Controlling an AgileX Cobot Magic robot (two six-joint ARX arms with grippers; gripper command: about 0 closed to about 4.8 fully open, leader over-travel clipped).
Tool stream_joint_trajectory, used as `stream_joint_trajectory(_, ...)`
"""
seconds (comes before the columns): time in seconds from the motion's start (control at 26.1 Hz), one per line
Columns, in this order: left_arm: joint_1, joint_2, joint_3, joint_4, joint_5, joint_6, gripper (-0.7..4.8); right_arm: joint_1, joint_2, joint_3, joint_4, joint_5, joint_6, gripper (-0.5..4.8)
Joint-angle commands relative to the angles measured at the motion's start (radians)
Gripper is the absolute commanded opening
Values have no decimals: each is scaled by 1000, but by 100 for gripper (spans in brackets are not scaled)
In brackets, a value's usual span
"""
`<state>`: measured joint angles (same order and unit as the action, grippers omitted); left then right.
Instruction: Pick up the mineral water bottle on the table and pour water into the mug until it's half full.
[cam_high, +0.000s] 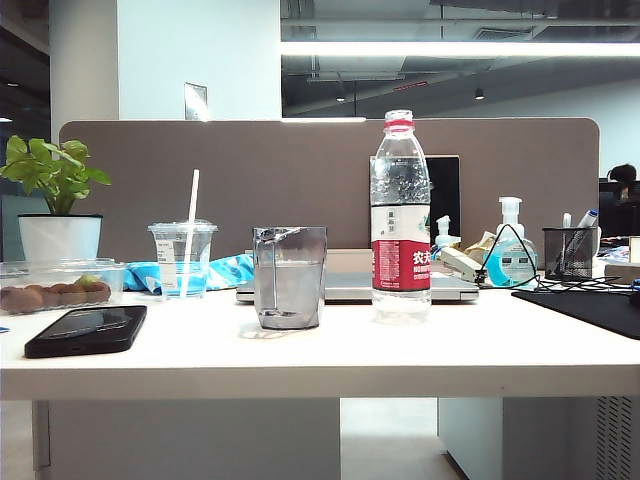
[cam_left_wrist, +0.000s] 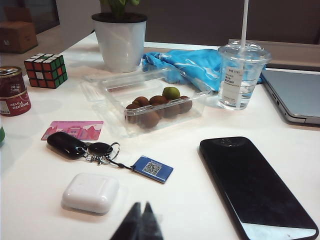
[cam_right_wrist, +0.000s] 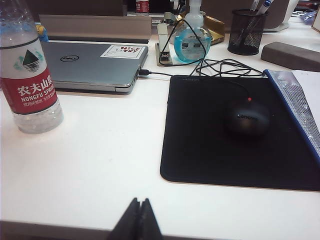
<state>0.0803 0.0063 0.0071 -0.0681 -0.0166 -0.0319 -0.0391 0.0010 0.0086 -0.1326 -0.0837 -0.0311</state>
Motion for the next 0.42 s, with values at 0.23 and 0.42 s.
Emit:
stream_joint_trajectory(0.23, -1, 1, 2, 8, -3, -3, -4, 1, -1, -8, 5, -4, -2, -1)
stream_joint_trajectory(0.42, -1, 1, 2, 8, -3, -3, -4, 1, -1, -8, 5, -4, -2, -1)
